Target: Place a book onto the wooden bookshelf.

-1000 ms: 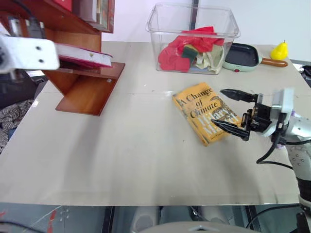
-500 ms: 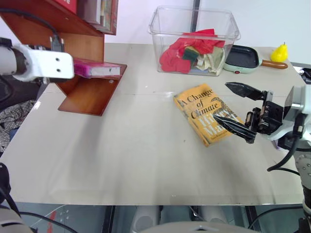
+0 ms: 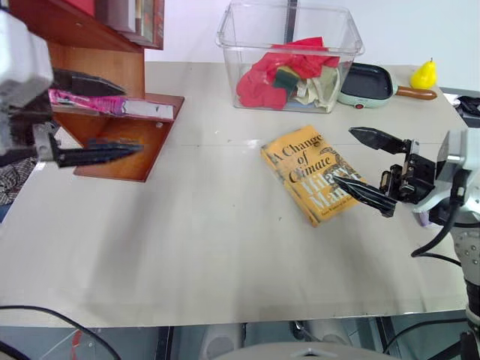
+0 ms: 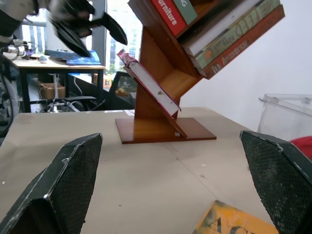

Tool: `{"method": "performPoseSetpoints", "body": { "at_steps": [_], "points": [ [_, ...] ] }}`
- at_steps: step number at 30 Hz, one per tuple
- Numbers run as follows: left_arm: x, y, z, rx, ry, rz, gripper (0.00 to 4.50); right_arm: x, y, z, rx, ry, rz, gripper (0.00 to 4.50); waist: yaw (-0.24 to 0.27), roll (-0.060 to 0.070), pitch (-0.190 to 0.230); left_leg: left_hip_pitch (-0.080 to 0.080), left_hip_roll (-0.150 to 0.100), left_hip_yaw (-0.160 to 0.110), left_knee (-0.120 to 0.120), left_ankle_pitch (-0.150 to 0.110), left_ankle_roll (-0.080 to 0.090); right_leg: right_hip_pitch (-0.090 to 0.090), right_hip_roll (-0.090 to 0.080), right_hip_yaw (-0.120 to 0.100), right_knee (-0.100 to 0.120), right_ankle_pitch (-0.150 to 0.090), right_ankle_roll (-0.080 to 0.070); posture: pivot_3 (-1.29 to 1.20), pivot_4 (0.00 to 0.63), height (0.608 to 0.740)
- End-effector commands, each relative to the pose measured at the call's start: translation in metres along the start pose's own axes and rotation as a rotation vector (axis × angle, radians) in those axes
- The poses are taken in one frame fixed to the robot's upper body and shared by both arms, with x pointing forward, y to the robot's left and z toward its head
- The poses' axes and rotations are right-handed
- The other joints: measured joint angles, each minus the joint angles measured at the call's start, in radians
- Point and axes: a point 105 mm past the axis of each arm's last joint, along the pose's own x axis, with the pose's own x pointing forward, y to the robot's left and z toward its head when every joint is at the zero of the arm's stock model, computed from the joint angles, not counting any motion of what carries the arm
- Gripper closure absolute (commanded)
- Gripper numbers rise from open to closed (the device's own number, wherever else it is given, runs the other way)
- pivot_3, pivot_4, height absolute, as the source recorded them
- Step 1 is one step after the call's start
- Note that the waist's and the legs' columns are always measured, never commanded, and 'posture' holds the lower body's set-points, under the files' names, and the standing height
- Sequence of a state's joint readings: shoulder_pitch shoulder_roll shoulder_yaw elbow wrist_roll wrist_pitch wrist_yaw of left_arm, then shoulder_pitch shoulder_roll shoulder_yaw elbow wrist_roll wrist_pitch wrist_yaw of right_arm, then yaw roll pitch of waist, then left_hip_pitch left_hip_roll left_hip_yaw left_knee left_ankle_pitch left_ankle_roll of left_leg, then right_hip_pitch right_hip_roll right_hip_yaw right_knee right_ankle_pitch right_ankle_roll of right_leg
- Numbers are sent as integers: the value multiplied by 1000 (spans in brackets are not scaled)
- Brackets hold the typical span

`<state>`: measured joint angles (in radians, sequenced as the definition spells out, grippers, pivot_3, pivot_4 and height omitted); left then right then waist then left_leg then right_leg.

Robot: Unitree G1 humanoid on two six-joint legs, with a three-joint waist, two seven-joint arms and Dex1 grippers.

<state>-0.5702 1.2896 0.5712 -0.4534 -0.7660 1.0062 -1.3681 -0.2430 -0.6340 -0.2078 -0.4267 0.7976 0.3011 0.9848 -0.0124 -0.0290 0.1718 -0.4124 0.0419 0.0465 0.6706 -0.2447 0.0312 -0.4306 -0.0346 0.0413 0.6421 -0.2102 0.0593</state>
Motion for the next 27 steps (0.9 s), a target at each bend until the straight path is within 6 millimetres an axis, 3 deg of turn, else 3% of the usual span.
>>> {"method": "performPoseSetpoints", "body": {
  "at_steps": [1, 4, 7, 10, 13, 18, 22, 27],
  "points": [
    [28, -21, -2, -111, -117, -77, 53, -2, 4, -1, -39, 41, 18, 0, 2, 2, -1, 2, -1, 0, 0, 0, 0, 2, 0, 1, 0, 0, 0, 0, 150, 740],
    [56, -24, -14, -173, -211, -18, 53, -10, 6, -7, -38, 89, 0, 0, 1, 0, 0, 11, -1, -1, 0, 0, 0, 11, 0, 1, 1, 0, 0, 0, 150, 740],
    [83, -28, -46, -254, -239, 72, 53, -24, 5, -17, -26, 150, -62, 0, -2, -1, 0, 16, -1, 0, 0, 0, 0, 16, 0, 2, 0, 0, -1, 0, 150, 740],
    [94, -32, -78, -309, -226, 150, 53, -41, 10, -30, -17, 236, -106, 0, -3, 0, -1, 18, -1, 1, -2, 0, 0, 16, 0, 4, -1, 2, -5, 0, 150, 740],
    [91, -37, -113, -387, -199, 215, 53, -71, 19, -43, 12, 342, -163, 0, 2, 0, -1, 15, -1, 2, -2, 0, 0, 14, 0, 3, -1, 2, -5, 0, 150, 740],
    [66, -46, -162, -456, -97, 300, 53, -122, 33, -58, 56, 502, -264, 0, 2, 0, -2, 15, -1, 2, -3, 0, 0, 13, -1, 3, -3, 1, -5, 0, 150, 740],
    [55, -53, -172, -476, -68, 318, 53, -147, 40, -64, 74, 571, -314, 0, 1, 0, -2, 16, 2, -1, -2, 0, -1, 13, -4, 4, -3, -1, -2, 0, 150, 740],
    [52, -56, -176, -493, -61, 320, 53, -154, 43, -71, 82, 587, -313, 0, -1, 0, -3, 17, 2, 1, -2, -3, -5, 13, -10, 2, -3, -1, -2, 0, 150, 740]
  ]
}}
